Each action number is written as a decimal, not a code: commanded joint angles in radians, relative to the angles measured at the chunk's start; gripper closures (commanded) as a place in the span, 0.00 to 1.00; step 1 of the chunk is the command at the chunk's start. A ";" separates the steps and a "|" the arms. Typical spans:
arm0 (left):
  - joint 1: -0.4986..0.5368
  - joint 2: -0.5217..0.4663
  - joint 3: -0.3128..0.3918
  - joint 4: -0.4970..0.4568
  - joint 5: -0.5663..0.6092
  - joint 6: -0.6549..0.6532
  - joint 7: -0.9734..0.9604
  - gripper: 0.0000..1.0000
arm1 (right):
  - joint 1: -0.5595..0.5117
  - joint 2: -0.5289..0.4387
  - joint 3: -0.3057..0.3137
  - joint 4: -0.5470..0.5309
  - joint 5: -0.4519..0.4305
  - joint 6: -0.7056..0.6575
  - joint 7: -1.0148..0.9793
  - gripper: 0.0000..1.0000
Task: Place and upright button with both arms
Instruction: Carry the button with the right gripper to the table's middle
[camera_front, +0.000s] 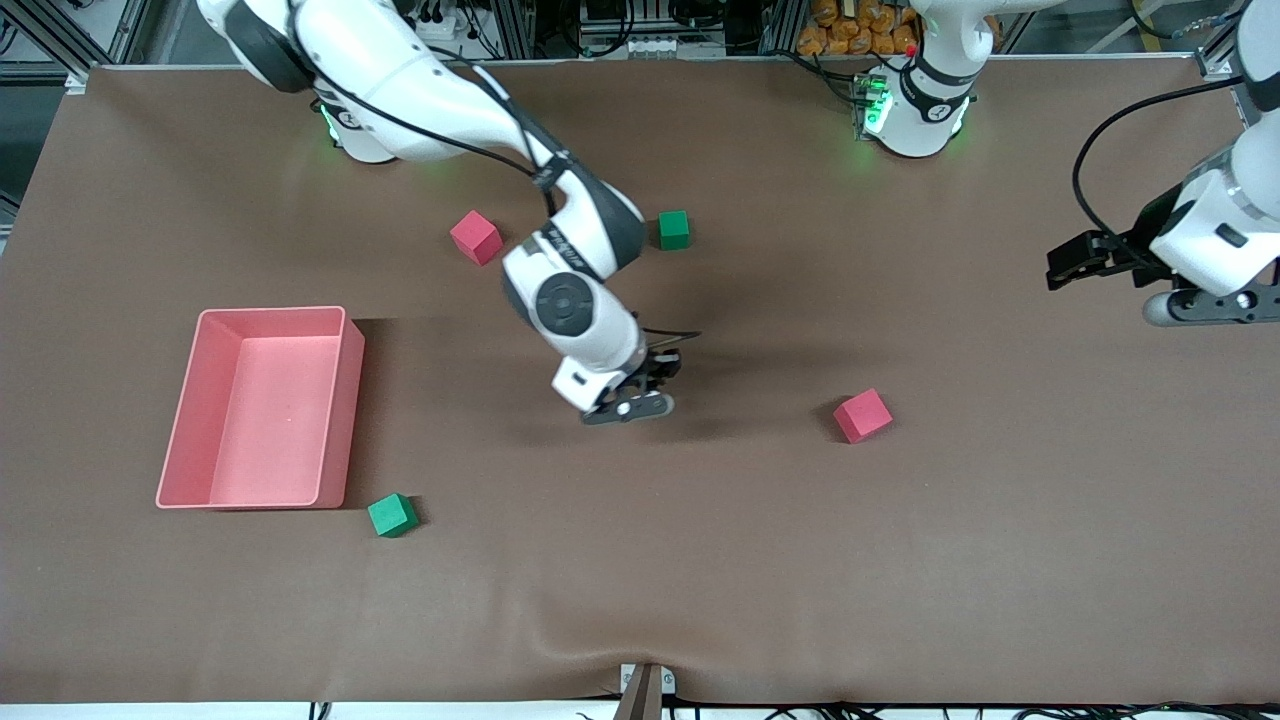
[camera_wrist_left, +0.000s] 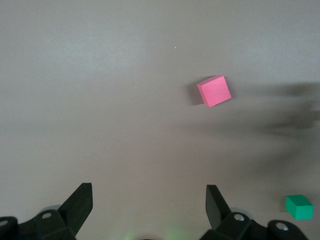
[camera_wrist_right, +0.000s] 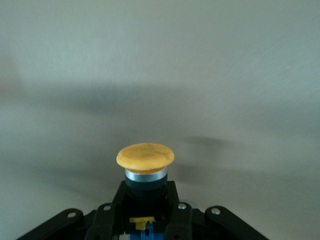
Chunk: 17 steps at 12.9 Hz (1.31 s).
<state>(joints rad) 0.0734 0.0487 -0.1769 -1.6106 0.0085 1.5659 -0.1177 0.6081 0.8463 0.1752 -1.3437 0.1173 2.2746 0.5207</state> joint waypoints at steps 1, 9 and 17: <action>0.002 -0.012 -0.021 -0.023 -0.015 0.023 -0.013 0.00 | 0.018 0.060 0.012 0.069 -0.071 -0.014 0.024 1.00; 0.000 0.008 -0.055 -0.026 -0.016 0.042 -0.014 0.00 | 0.035 0.128 0.058 0.099 -0.194 0.039 0.154 0.00; -0.012 0.059 -0.088 -0.023 -0.016 0.054 -0.016 0.00 | -0.157 -0.030 0.060 0.316 -0.261 -0.482 0.139 0.00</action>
<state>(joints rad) 0.0691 0.0775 -0.2447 -1.6357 0.0084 1.6068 -0.1197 0.4903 0.8683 0.2364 -1.0409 -0.0657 1.8890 0.6543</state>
